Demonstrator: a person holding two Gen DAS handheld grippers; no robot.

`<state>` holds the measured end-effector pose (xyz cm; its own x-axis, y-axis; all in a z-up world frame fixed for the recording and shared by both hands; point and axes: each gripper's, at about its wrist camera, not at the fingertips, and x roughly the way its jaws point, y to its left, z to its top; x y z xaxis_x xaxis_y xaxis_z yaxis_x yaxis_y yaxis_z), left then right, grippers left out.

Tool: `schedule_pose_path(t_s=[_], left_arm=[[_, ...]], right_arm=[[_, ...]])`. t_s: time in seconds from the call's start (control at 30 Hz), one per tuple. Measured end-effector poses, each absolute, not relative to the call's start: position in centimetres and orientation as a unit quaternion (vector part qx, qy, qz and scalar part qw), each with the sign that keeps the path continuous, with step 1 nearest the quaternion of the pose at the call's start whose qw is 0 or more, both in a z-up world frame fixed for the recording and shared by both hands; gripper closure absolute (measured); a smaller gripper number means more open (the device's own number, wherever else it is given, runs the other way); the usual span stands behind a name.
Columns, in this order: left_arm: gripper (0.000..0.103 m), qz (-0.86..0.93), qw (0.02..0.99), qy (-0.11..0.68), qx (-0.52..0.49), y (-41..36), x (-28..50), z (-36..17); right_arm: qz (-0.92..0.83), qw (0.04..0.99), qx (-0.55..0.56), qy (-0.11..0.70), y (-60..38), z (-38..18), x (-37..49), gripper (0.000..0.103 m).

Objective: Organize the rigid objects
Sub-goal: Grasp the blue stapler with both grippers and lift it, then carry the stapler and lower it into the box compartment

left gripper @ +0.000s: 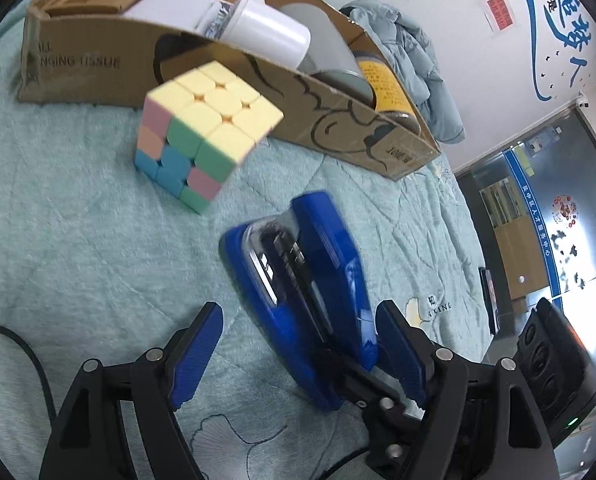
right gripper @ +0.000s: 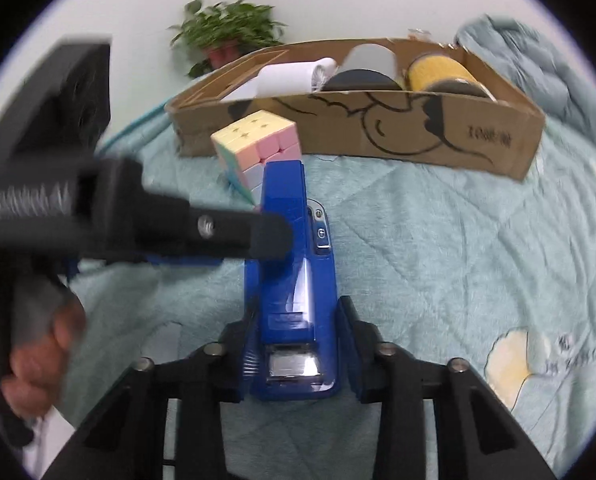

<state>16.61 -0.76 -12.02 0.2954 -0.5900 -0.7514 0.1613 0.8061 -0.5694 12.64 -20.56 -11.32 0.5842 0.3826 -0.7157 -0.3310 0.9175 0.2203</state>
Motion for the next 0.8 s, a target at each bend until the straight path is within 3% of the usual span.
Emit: schedule_pose_path(t_s=[0.27,0.33,0.4,0.8], left_arm=[[0.028,-0.269,0.763,0.550,-0.206,-2.3,16.7,-13.0],[0.033,-0.270,0.764,0.550,-0.202,-2.6,16.7,-13.1],[0.047,-0.272,0.764,0.551,-0.197,-3.1,16.8,-13.1],[0.051,-0.284,0.796,0.500,-0.186,-2.6,15.7,-10.4]], right_arm=[[0.199,0.870,0.106,0.438,-21.1,-11.2,13.9,0.079],[0.204,0.861,0.133,0.447,-21.7,-11.3,14.3,0.079],[0.205,0.855,0.147,0.454,-21.8,-11.4,14.1,0.079],[0.198,0.866,0.128,0.440,-20.5,-9.5,13.9,0.079]])
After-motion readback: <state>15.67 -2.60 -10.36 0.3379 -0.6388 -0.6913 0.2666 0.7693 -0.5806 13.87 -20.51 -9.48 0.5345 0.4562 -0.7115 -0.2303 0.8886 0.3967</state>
